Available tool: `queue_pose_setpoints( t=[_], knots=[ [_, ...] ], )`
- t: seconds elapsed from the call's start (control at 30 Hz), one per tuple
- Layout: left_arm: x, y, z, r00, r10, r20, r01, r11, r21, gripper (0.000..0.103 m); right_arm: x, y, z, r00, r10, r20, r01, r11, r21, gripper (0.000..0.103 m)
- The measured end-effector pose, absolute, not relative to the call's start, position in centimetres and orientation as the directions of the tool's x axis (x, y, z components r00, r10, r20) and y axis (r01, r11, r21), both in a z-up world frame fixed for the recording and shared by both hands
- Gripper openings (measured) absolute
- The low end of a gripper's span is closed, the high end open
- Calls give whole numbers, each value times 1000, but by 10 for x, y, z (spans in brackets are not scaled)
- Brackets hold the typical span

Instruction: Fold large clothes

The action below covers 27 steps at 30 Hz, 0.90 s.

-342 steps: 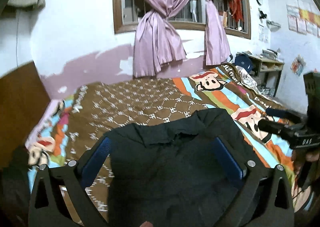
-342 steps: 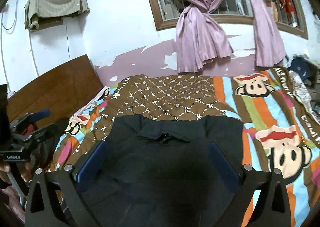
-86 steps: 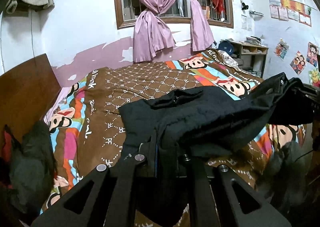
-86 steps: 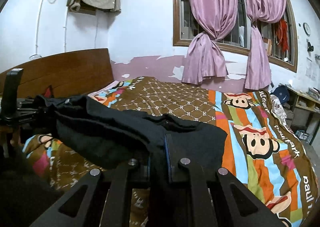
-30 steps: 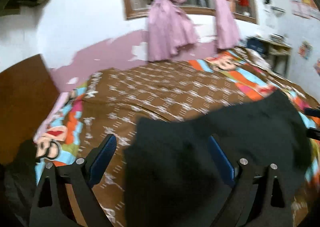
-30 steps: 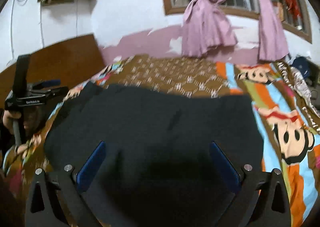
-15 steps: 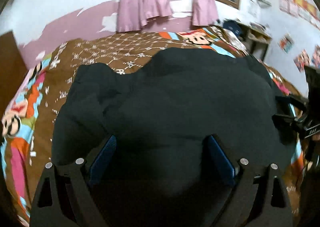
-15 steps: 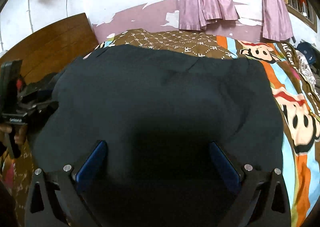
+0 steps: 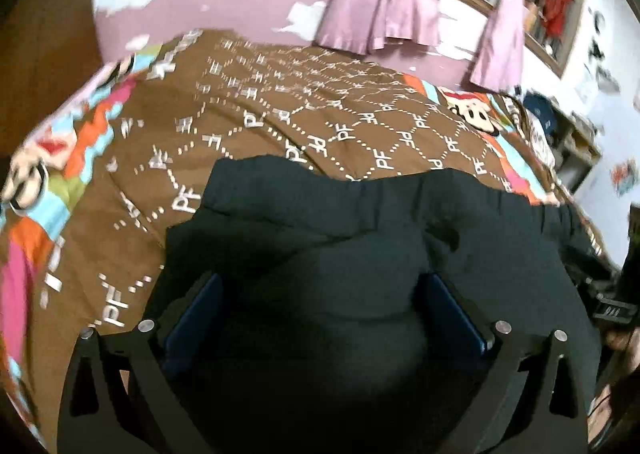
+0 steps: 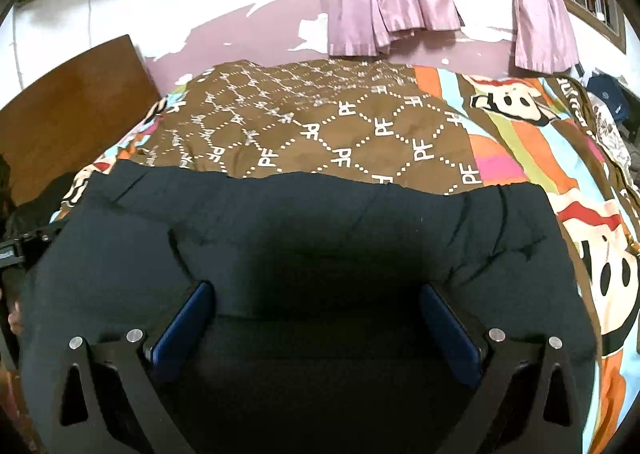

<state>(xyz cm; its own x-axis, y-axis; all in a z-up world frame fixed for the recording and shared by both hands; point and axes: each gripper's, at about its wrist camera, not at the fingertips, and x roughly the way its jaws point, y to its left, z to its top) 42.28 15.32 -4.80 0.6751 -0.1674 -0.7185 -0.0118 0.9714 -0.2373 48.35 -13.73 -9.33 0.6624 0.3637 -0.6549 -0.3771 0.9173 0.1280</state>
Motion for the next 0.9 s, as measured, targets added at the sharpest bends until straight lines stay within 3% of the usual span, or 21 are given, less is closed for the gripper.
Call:
queue_pose_setpoints(
  t=[0.17, 0.5, 0.9],
  knots=[
    [433, 172, -63, 670, -237, -704, -35, 936, -349, 102, 511, -138, -109, 614, 397, -683, -372, 908, 193, 103],
    [436, 168, -71, 709, -218, -671, -42, 936, -350, 102, 523, -149, -122, 602, 469, -646, -378, 880, 287, 103],
    [435, 172, -74, 737, -243, -630, -32, 920, -392, 102, 521, -143, -124, 631, 435, -643, -366, 897, 248, 103]
  ],
)
